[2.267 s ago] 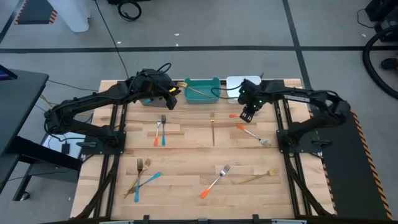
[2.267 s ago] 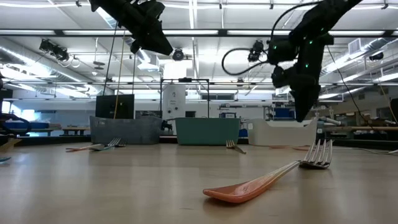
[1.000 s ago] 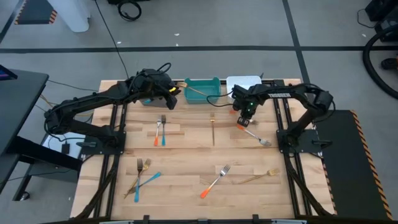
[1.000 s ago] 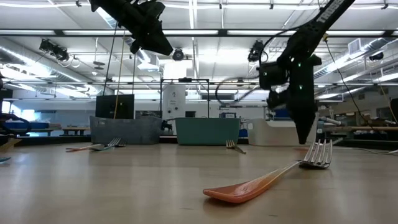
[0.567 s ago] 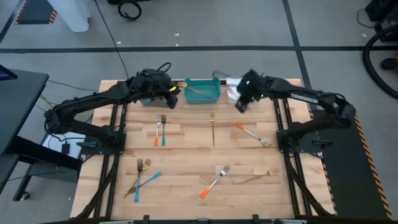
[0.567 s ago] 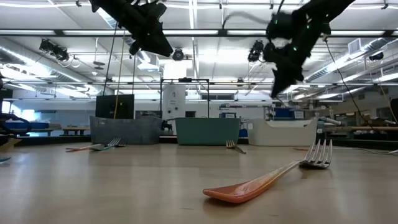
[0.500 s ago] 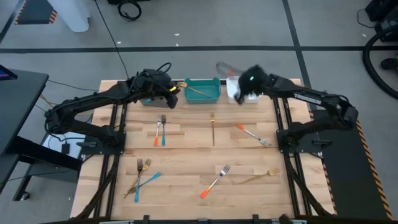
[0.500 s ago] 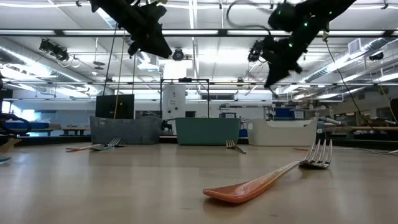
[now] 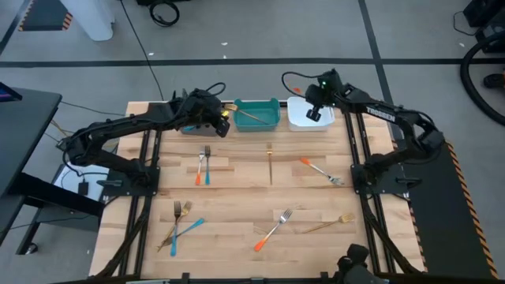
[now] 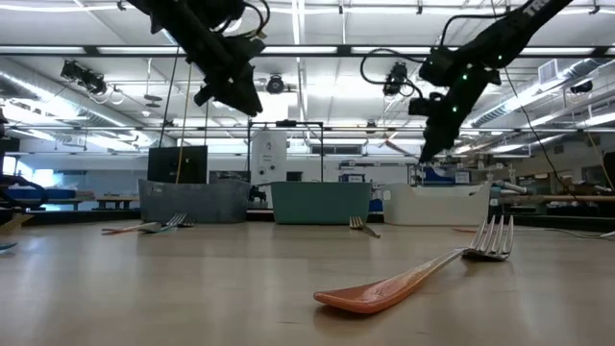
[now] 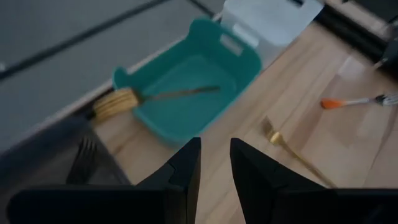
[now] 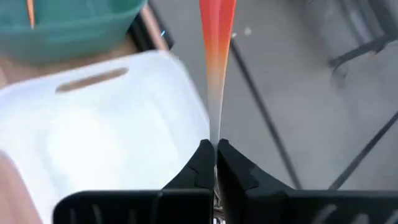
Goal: Sort silverware by color (type)
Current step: Put the orange fork into the white bin, then put the blue fork into the black transparent bin
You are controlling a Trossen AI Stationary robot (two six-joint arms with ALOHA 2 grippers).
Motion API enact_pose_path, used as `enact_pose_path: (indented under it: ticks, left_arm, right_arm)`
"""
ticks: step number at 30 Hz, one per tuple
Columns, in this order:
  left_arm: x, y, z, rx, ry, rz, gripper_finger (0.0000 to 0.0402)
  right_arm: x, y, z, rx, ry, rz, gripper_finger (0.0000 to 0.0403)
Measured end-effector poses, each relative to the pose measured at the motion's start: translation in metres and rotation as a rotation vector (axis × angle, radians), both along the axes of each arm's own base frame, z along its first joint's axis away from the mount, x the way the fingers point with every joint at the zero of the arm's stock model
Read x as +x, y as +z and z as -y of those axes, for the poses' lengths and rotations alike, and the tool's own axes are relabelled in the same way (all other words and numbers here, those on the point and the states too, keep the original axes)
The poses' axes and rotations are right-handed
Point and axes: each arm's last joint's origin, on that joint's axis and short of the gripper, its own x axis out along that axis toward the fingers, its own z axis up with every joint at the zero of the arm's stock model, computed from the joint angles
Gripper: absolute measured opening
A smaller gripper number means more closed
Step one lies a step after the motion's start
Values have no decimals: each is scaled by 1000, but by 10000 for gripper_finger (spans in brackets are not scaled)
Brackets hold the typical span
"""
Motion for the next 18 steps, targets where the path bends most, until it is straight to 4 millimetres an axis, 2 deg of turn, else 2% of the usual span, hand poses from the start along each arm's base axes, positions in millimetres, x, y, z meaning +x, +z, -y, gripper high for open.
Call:
enact_pose_path:
  ticks: [4,11,18]
  left_arm:
    - [-3,-4,2,-59,36,-24,96]
    - [-6,-8,3,-105,62,-55,96]
    - [-9,-12,7,-144,72,-104,96]
  right_arm:
    - [1,-13,4,44,16,-58,21]
    - [2,-38,3,117,18,-270,58]
    - [7,-38,4,38,-29,-318,85]
